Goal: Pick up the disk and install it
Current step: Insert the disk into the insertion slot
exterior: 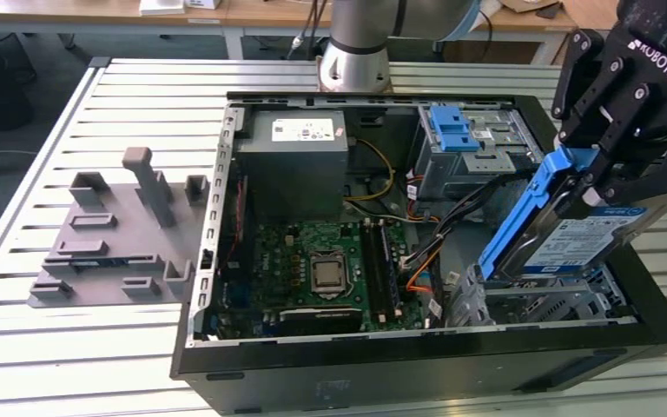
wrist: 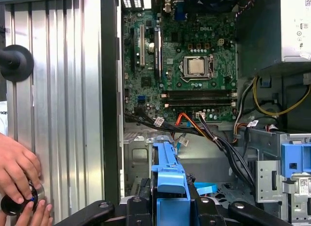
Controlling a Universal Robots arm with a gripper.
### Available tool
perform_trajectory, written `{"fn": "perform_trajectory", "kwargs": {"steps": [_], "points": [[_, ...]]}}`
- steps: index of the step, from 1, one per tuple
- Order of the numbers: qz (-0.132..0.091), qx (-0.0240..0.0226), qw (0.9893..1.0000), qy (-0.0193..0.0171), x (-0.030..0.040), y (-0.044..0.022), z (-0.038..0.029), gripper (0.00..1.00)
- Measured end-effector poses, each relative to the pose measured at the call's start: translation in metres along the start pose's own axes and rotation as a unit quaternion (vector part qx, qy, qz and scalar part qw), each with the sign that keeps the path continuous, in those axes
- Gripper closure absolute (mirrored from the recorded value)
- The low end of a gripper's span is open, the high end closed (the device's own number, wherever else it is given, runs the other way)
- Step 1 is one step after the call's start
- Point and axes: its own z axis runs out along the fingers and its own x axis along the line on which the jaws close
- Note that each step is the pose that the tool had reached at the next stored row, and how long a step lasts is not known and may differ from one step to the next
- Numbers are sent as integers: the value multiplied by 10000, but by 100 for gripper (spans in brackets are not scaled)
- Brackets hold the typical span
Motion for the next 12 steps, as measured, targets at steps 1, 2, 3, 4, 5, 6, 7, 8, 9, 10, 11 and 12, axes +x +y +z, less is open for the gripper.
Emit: {"fn": "perform_trajectory", "kwargs": {"steps": [1, 2, 3, 4, 5, 6, 7, 8, 9, 10, 11, 12], "points": [[0, 0, 10000, 0, 0, 0, 2, 64], [1, 0, 10000, 1, 0, -1, 3, 64], [1, 0, 10000, 0, 1, -1, 4, 64], [0, 0, 10000, 0, 0, -1, 4, 64], [0, 0, 10000, -1, 0, -1, 5, 64], [0, 0, 10000, -1, 0, -2, 7, 64], [0, 0, 10000, -2, 0, -4, 11, 64], [-1, 0, 10000, -2, 0, -9, 16, 64], [-1, 0, 10000, -2, 0, -13, 23, 64], [0, 0, 10000, -3, 0, -18, 31, 64], [0, 0, 10000, -4, -1, -26, 40, 64], [0, 0, 10000, -4, -2, -32, 48, 64]]}}
